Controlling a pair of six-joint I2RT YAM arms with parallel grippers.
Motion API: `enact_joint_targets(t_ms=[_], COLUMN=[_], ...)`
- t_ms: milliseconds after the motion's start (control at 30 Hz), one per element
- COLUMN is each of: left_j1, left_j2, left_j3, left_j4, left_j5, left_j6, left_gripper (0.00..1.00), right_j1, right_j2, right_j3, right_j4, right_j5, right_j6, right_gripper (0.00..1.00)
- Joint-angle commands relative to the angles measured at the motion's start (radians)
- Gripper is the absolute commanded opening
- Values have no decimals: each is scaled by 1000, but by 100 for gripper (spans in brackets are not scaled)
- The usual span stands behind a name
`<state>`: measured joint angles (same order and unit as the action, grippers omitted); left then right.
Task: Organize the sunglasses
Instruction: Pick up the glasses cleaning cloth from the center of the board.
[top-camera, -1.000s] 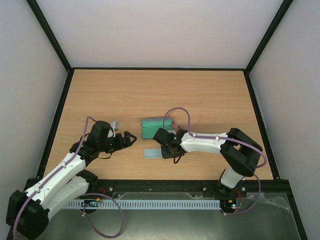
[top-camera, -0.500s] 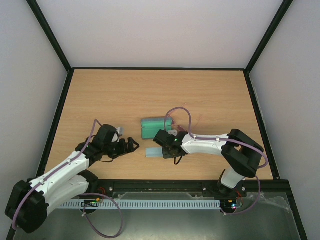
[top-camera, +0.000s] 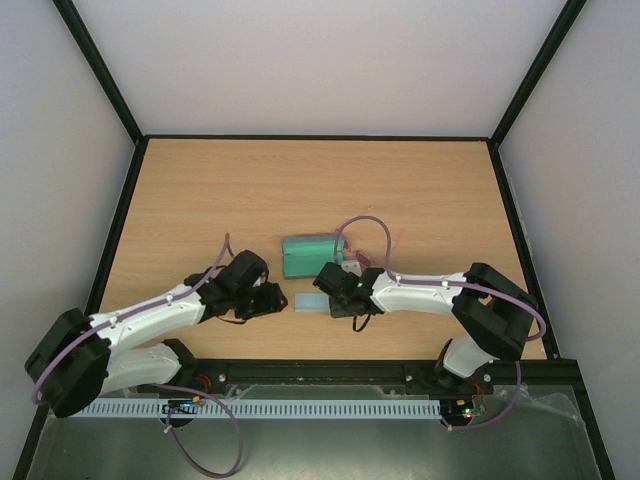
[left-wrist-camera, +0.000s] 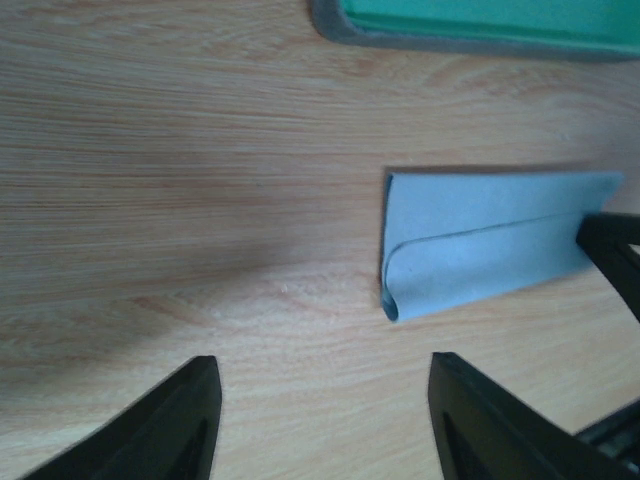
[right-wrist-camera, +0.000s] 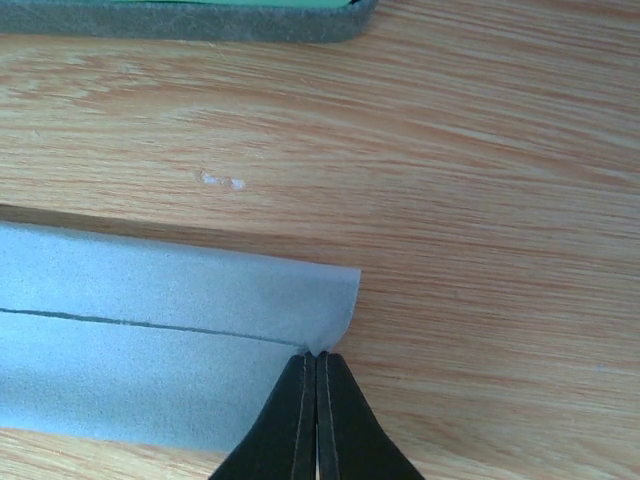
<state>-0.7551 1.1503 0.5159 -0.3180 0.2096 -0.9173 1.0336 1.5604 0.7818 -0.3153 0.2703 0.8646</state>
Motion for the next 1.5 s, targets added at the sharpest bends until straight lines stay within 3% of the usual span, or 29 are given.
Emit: enact_joint_targets(t_ms=[0, 100, 367, 667, 1467], left_j1=[-27, -42, -94, -142, -182], left_j2=[78, 135, 257, 354, 430], left_j3=[62, 96, 200, 220, 240], left_j4=[-6, -17, -65, -41, -31], left_j5=[-69, -94, -177, -190, -205], left_j6=[-14, -15, -30, -64, -86], left_gripper=[49, 44, 45, 39, 16], right_j1=[-7, -9, -8, -9, -9], right_j2=[-10, -14, -25, -53, -81], right_j3=[-48, -50, -59, -92, -114], right_j4=[-39, -25, 10, 45, 82], right_j5=[1, -14, -40, -61, -93], right_j6=[11, 13, 13, 22, 22], right_gripper=[1, 1, 1, 1, 1])
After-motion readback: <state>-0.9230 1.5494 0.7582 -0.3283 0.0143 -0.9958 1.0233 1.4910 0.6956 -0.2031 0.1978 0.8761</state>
